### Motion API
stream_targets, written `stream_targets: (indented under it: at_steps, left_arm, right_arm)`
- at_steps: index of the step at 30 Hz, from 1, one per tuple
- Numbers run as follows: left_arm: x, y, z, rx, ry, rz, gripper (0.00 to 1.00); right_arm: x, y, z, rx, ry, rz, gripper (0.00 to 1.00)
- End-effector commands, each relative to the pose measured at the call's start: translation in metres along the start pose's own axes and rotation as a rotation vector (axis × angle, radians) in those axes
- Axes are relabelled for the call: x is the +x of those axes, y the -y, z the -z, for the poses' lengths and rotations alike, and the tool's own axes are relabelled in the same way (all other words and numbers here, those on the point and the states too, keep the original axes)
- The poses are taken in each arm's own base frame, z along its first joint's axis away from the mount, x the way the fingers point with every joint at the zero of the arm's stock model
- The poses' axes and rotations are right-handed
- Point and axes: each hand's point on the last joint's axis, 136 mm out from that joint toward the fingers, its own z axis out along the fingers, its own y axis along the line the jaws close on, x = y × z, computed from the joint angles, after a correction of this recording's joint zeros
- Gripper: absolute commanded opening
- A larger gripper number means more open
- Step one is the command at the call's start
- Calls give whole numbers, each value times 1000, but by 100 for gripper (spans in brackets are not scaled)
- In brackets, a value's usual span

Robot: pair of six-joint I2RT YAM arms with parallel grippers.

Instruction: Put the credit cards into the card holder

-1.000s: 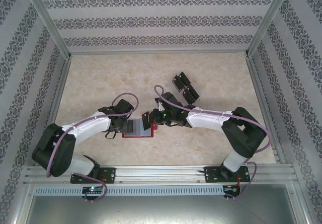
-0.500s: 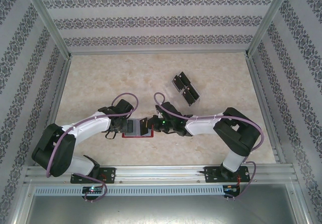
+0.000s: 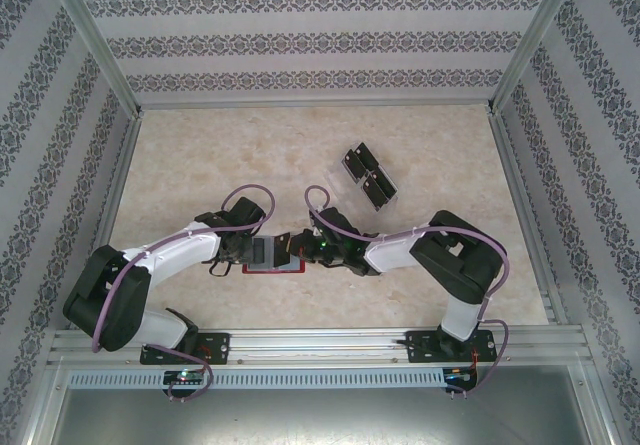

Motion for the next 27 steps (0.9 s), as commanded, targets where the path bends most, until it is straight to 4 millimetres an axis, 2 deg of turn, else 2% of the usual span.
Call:
stream_targets:
  at_steps: [1, 18, 27]
  left_arm:
    - [19, -13, -7, -67, -63, -18, 100]
    - [19, -13, -7, -67, -68, -21, 100]
    - [11, -11, 3, -41, -18, 24, 100]
  right_arm:
    - [1, -3, -4, -26, 17, -4, 0]
    - [10, 3, -14, -34, 2, -29, 0]
    - [15, 22, -22, 21, -23, -47, 0]
